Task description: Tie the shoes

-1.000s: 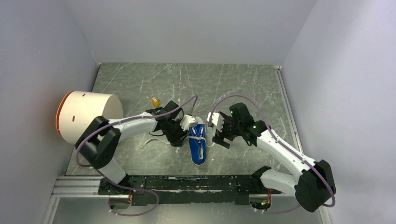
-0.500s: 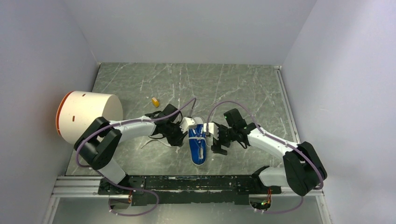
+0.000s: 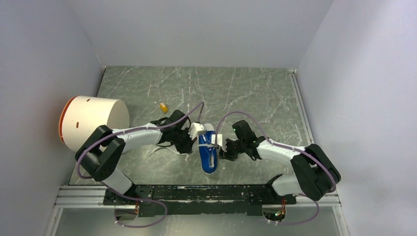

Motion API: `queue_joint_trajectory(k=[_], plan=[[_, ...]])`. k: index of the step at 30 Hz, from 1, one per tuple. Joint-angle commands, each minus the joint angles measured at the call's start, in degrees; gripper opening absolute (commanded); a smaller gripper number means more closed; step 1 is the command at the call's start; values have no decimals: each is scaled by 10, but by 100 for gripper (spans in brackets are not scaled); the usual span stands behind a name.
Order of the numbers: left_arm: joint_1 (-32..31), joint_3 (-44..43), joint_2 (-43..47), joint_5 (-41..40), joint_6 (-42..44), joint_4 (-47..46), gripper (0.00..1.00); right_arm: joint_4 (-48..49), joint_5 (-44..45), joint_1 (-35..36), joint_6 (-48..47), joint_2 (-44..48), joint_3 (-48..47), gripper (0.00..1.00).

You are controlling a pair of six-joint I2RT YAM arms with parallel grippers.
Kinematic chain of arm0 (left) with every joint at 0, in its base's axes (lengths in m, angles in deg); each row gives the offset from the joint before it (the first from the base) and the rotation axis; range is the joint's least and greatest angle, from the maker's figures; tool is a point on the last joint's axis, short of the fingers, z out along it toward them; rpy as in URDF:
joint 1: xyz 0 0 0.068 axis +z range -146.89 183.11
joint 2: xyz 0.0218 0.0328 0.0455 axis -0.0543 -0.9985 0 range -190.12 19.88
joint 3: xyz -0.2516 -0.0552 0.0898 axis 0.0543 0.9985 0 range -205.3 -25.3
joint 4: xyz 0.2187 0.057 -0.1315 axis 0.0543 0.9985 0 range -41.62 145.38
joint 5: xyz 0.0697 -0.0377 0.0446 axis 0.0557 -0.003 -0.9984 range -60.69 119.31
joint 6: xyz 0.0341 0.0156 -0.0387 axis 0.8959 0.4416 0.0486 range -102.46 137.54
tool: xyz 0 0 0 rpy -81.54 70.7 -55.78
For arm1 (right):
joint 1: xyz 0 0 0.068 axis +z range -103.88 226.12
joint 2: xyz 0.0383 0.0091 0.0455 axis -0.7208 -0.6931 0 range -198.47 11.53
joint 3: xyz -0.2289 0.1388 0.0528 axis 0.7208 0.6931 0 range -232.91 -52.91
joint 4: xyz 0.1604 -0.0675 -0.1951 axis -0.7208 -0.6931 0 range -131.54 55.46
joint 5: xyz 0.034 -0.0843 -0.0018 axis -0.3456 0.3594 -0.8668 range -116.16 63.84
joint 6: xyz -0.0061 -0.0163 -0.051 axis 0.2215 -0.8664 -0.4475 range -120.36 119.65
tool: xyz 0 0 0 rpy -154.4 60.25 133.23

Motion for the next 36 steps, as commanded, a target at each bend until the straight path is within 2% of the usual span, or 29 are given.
queue_joint_trajectory(k=[1, 3, 6, 8, 12, 18, 20, 22, 27, 33, 36], plan=[[3, 6, 17, 24, -8, -28, 5, 22, 76, 12, 7, 27, 25, 32], [3, 10, 32, 19, -22, -33, 5, -35, 84, 12, 8, 59, 6, 0], [3, 15, 58, 16, -42, -45, 5, -138, 70, 13, 16, 103, -44, 0], [3, 24, 75, 20, -46, -61, 5, -151, 61, 12, 46, 136, -51, 0], [3, 25, 91, 18, -40, -66, 5, -117, 42, 12, 138, 194, -37, 0], [2, 14, 105, 35, -56, -62, 5, -82, 22, 13, 314, 226, -43, 0], [2, 15, 111, 45, -71, -71, 5, -47, 63, 13, 404, 236, -45, 1], [2, 10, 116, 53, -92, -75, 5, -58, 124, 12, 502, 229, -58, 3], [2, 10, 140, 62, -145, -108, 5, -163, 153, 13, 655, 172, -111, 3], [-2, 3, 152, 55, -189, -141, 5, -233, 86, 12, 719, 105, -171, 4], [-6, 1, 157, 46, -198, -147, 5, -273, 64, 11, 731, 60, -207, 1]])
